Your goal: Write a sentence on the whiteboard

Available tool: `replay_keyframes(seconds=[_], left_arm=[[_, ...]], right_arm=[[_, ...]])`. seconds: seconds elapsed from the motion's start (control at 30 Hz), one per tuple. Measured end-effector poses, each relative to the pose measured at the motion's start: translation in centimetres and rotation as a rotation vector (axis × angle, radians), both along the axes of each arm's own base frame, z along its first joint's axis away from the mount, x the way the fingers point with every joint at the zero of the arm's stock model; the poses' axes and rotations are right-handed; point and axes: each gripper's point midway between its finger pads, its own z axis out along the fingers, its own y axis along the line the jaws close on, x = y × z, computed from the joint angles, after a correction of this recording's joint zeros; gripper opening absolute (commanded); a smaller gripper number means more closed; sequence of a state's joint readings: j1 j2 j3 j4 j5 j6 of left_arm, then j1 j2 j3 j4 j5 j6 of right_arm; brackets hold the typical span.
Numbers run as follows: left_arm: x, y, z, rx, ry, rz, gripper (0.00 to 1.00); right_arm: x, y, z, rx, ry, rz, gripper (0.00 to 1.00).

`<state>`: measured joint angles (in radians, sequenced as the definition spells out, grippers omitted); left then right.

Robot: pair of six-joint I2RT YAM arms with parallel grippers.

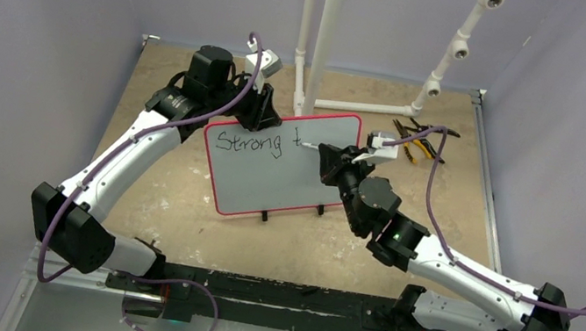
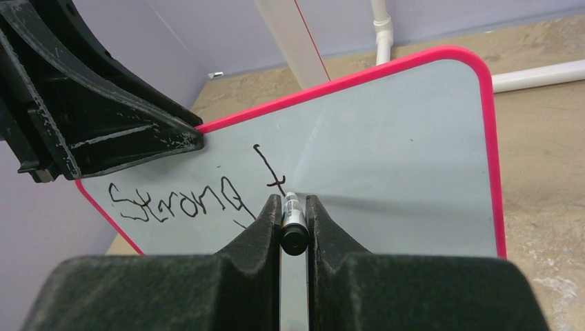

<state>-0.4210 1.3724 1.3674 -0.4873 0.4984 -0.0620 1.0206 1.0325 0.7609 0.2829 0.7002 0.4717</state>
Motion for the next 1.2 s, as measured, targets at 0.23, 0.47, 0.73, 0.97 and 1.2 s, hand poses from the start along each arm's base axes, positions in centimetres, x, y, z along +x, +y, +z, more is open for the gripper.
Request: replay_keyframes(seconds=[0.23, 0.47, 0.73, 0.97, 1.2], left_arm=[[0.0, 0.0, 0.0, 0.001, 0.001, 0.000, 0.00], [0.0, 0.0, 0.0, 0.001, 0.002, 0.000, 0.00], [0.0, 0.0, 0.0, 0.001, 0.002, 0.000, 0.00], [-0.1, 0.0, 0.0, 0.001, 0.002, 0.000, 0.00], [-0.1, 0.0, 0.0, 0.001, 0.002, -0.001, 0.00]], right_arm=[[-0.6, -1.0, 2.4, 0.058, -0.043, 0.001, 0.00], [-0.3, -1.1, 2.8, 0.055, -0.063, -0.017, 0.00], [0.2, -0.6, 3.2, 0.056, -0.082, -0.026, 0.00], [0.5, -0.2, 3.2, 0.048, -0.086, -0.026, 0.00], [0.6, -0.1, 2.8, 0.039, -0.076, -0.033, 0.00]])
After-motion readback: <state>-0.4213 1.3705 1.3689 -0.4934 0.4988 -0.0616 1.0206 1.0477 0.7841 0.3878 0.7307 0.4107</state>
